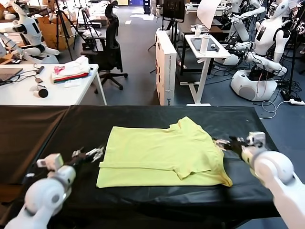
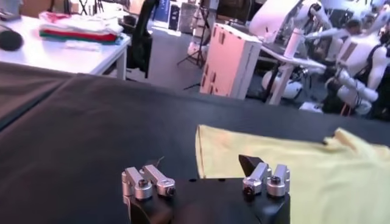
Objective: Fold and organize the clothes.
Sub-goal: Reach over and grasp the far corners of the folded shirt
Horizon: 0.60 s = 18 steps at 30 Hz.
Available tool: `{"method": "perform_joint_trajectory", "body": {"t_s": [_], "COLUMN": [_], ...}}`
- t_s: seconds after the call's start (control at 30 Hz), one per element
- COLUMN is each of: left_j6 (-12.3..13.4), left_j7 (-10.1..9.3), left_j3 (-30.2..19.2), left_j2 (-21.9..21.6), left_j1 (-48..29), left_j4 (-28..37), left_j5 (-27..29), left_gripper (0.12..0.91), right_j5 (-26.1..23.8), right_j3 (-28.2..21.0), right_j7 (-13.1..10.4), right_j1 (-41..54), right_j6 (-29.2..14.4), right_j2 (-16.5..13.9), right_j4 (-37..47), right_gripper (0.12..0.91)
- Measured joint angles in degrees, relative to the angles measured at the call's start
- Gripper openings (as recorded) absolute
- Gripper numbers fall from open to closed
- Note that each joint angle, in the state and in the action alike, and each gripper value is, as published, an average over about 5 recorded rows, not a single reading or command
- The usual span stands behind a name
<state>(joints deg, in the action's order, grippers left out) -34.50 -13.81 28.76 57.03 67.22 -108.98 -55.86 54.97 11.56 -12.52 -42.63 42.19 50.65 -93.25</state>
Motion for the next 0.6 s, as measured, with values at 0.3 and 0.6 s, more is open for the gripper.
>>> {"method": "perform_joint_trajectory", "body": {"t_s": [0.3, 0.6], "left_j6": [-2.4, -1.4], "left_j7": [0.16, 2.76], "left_j3": [-7.5, -11.9], "left_j2": [0.4, 1.5], "left_j1": [-13.9, -20.8], "left_j4": [12.3, 19.2], "left_j5": [-0.5, 3.9], "left_gripper": [0.907, 0.907], "right_j5": [-0.8, -1.7], "right_j3": [-6.6, -9.0], "right_j7": [0.7, 0.3], "right_j1": [9.3, 12.8], "right_j6": [0.0, 0.0], "right_j2": [3.5, 6.0], "right_j4": [9.5, 14.1], "right_gripper": [0.907, 0.907]}}
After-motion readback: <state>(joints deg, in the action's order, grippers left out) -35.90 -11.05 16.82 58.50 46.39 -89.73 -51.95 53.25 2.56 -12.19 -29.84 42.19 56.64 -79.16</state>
